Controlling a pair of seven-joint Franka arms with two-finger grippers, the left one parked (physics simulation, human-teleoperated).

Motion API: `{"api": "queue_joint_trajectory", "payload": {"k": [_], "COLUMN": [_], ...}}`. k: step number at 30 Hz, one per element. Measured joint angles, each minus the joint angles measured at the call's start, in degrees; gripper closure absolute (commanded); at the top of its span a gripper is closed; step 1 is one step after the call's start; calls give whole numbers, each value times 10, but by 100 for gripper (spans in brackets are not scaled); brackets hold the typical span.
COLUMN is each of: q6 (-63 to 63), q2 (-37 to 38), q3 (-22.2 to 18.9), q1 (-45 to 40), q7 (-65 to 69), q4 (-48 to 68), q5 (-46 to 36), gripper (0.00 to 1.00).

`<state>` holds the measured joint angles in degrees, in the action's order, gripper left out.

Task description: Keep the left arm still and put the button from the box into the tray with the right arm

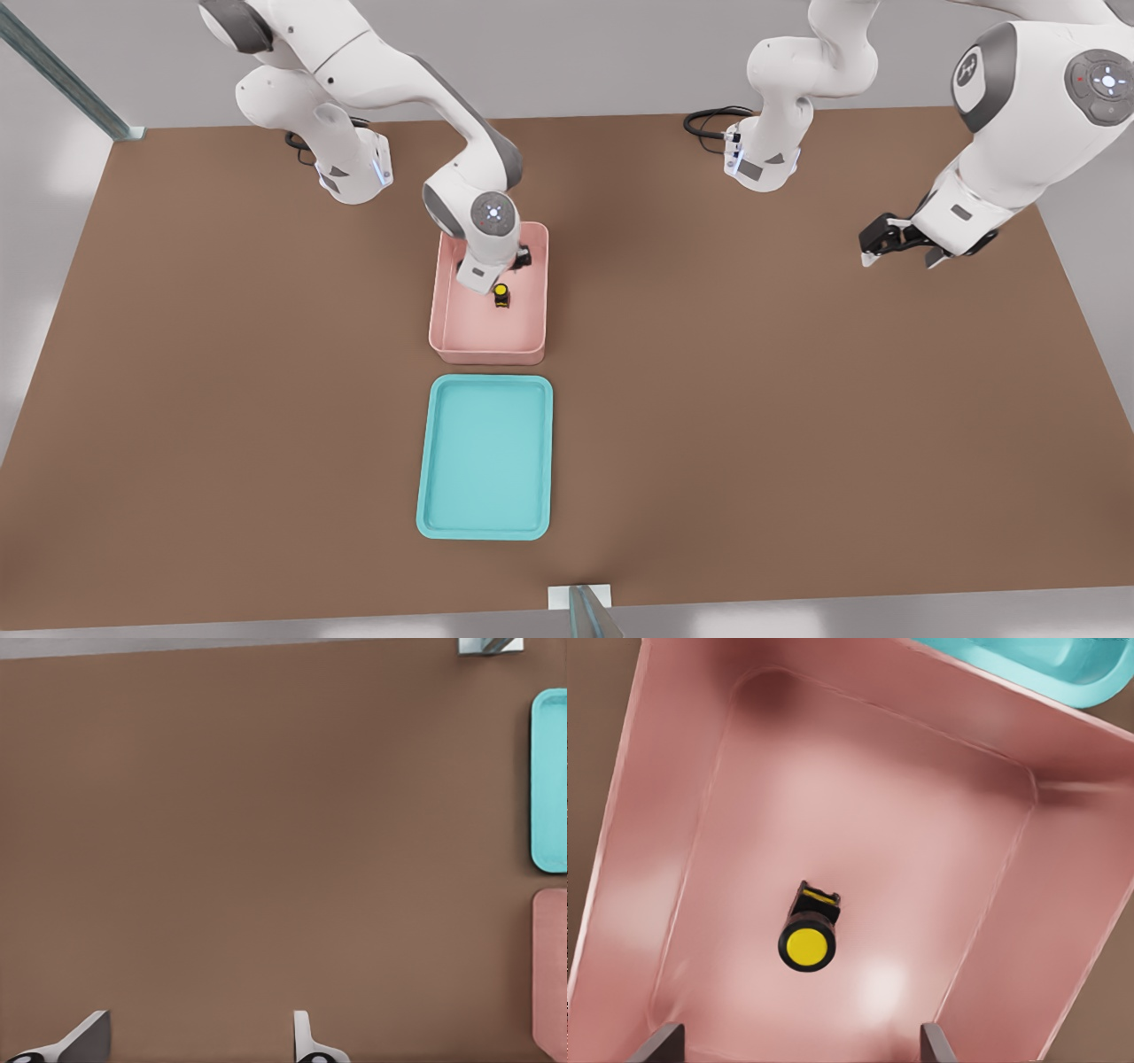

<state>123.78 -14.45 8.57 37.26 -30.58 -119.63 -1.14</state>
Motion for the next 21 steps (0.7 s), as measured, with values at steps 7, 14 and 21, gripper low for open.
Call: {"api": "queue_joint_trajectory", "payload": {"k": [7, 14, 21], "q6": [214, 332, 403], "q2": [-4, -35, -56], "q3": [-4, -11, -8], "q1": [19, 11, 13], "q7": [-124, -189, -223], "q4": [-128, -156, -175], "q5": [9, 15, 16], "gripper": [1, 1, 4]}}
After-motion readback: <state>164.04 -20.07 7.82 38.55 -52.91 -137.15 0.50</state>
